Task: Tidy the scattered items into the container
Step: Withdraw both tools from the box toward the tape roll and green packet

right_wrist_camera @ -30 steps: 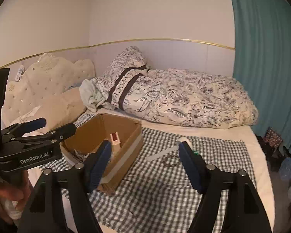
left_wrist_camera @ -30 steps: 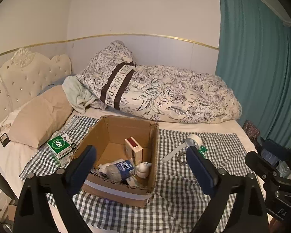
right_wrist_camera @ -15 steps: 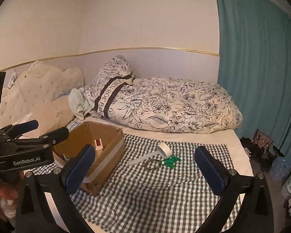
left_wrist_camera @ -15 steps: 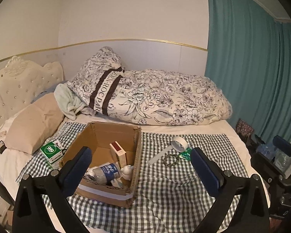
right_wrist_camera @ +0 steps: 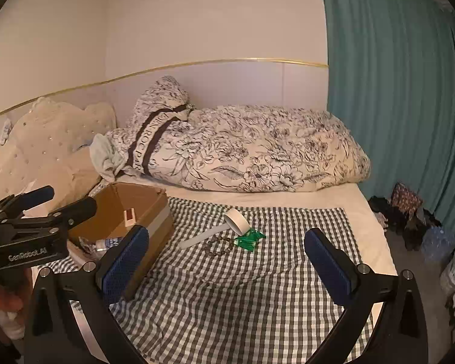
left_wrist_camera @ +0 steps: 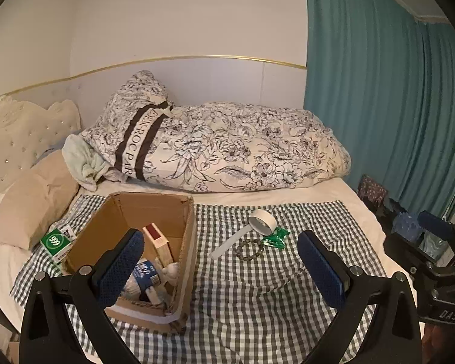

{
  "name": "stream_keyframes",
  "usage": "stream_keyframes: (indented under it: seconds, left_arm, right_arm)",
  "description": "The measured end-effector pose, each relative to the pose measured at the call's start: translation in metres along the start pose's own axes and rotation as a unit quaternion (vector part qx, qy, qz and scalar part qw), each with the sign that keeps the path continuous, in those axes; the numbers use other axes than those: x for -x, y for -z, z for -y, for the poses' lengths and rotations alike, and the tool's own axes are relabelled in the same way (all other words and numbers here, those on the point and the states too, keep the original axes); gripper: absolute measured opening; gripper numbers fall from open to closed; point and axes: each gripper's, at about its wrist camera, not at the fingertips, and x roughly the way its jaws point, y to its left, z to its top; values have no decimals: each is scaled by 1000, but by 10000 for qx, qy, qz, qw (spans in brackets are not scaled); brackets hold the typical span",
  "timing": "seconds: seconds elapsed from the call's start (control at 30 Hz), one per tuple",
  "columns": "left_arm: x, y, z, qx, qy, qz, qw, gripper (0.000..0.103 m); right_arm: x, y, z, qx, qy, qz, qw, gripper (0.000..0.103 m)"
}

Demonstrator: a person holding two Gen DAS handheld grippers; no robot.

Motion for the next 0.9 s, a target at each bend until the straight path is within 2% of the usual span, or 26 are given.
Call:
stream_keyframes:
  seconds: [0.57,0.9]
  left_arm:
    - [-87,27,16,-66,285,-693,9972,103]
    - [-142,44,28,-100,380,-1011,9941,103]
  right_arm:
    - [-75,27,41,-248,-36,-742,9969,103]
    - [-126,43,60,-189,-27,-1173,9929,103]
